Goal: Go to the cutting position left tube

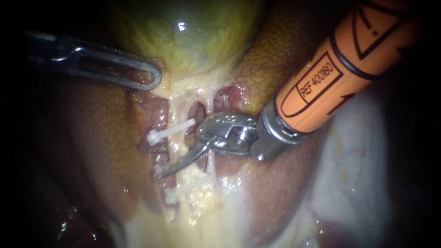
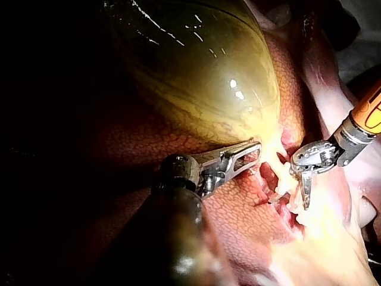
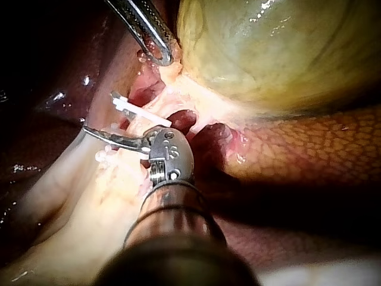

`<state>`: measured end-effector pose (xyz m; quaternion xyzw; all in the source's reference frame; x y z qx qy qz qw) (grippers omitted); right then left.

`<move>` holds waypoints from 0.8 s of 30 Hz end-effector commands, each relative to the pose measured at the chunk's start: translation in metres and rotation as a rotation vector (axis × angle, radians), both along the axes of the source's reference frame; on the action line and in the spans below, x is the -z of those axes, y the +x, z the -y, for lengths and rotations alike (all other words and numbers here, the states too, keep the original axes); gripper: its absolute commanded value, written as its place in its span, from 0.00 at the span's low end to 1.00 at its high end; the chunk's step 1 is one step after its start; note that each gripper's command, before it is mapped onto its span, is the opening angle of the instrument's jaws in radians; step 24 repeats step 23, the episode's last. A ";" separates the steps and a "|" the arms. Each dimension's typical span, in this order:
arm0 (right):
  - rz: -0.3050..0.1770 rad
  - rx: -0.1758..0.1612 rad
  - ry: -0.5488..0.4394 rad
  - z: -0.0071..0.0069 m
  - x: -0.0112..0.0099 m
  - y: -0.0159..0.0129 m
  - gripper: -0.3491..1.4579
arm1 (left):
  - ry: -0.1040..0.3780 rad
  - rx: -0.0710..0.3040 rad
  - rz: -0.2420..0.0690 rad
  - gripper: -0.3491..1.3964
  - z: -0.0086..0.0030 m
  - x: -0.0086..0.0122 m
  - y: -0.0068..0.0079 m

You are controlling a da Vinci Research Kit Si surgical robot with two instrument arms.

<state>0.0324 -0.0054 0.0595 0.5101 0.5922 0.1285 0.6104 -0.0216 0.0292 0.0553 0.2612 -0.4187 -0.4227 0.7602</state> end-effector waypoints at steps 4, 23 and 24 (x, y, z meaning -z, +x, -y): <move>-0.021 -0.013 0.019 -0.0008 0.0016 -0.0001 0.81 | 0.000 0.000 0.000 0.00 0.0000 0.0000 0.0000; -0.056 -0.026 0.054 -0.0016 0.0054 0.0002 0.82 | 0.001 0.000 0.000 0.00 0.0000 0.0001 0.0001; -0.056 -0.026 0.054 -0.0016 0.0054 0.0002 0.82 | 0.001 0.000 0.000 0.00 0.0000 0.0001 0.0001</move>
